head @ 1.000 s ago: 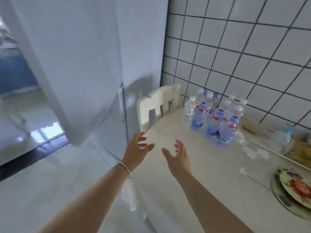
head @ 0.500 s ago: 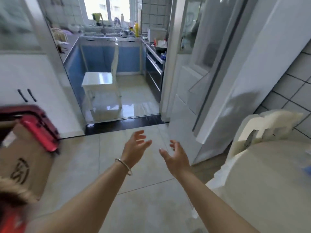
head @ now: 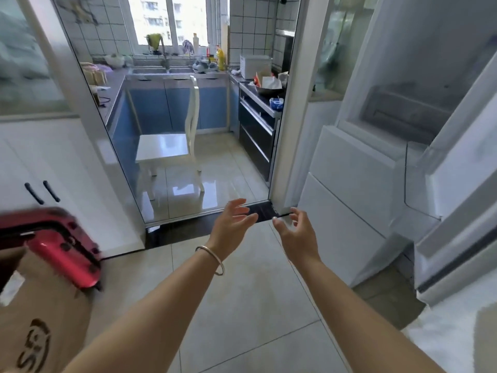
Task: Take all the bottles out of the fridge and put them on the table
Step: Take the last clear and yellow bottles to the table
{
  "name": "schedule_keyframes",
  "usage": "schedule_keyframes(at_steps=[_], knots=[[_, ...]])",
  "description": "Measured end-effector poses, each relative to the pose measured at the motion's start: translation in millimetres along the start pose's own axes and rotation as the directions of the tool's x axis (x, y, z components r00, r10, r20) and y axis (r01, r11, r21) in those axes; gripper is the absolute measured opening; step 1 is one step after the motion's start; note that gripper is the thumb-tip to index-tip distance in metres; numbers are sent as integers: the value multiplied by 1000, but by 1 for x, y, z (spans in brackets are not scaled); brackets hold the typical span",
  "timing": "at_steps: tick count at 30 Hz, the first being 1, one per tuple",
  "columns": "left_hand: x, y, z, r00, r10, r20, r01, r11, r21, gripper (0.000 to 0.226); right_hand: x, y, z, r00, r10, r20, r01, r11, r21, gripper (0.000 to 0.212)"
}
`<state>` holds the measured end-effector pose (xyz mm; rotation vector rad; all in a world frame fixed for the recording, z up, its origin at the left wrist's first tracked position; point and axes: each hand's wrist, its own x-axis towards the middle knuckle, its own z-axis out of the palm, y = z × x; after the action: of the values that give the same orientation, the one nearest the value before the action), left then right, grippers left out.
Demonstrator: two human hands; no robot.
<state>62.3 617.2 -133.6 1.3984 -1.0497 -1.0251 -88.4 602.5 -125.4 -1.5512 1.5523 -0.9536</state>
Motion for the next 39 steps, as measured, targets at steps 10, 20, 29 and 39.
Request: schedule_keyframes(at_steps=[10,20,29,39], knots=[[220,22,10,999,29,33,-29,999,13,45,222,-27,51,998,-64,-13,63,997,-43,56],[421,54,90,967,59,246,-66,998,17,45,420,-20,-6,963,58,-262,-60,998,1,53],[576,73,212,827,105,553,-111,994,-22,40,538,12,-79,761,151,-631,-116,988,98,43],[652,158,395,544,253,800,-146,967,-207,30,615,19,-186,448,192,-873,-95,981,167,37]])
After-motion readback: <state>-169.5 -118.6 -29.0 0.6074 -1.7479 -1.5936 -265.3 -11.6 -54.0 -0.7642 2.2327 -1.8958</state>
